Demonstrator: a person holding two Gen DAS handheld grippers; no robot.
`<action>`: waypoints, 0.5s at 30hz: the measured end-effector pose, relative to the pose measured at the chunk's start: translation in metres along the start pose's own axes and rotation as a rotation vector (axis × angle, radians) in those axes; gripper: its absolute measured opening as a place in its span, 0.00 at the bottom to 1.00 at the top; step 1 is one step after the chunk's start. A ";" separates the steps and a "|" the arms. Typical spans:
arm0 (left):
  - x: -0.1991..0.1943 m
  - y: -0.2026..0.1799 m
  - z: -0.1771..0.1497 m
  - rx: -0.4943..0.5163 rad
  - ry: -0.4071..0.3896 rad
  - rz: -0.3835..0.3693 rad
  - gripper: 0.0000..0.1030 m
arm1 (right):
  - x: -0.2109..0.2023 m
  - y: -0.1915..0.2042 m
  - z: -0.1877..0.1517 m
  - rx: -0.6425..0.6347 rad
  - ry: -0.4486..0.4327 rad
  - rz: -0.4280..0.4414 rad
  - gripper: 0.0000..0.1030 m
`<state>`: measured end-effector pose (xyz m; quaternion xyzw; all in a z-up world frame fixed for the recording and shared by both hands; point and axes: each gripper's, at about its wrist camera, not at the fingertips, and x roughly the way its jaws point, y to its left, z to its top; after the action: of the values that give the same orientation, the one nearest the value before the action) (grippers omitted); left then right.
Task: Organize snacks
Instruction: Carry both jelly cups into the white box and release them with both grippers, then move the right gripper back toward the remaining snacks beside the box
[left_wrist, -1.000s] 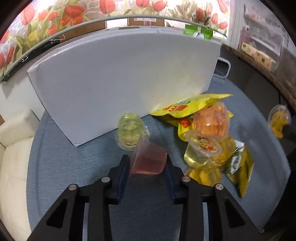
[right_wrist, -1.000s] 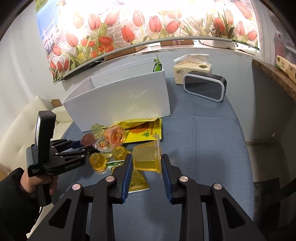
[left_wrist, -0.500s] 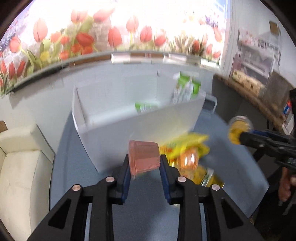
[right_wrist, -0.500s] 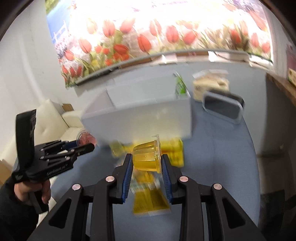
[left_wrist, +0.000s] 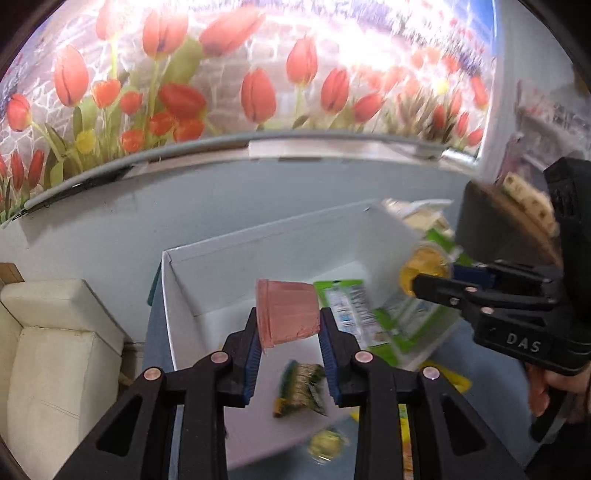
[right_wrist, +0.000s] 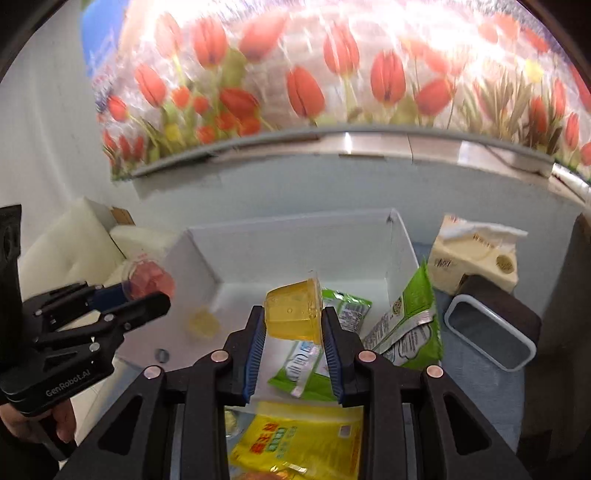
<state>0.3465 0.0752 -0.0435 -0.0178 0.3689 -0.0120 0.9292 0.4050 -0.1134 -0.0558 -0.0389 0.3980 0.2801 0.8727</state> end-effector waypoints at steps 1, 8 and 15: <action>0.007 0.002 0.000 0.002 0.010 0.019 0.49 | 0.005 -0.002 -0.001 0.002 0.006 -0.018 0.37; -0.002 0.009 -0.008 -0.001 -0.040 0.050 1.00 | -0.011 -0.021 -0.011 0.073 -0.072 0.015 0.94; -0.024 0.001 -0.015 0.011 -0.069 0.064 1.00 | -0.038 -0.021 -0.023 0.104 -0.102 0.015 1.00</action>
<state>0.3193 0.0765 -0.0379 -0.0011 0.3368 0.0160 0.9414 0.3803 -0.1547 -0.0477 0.0238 0.3672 0.2670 0.8907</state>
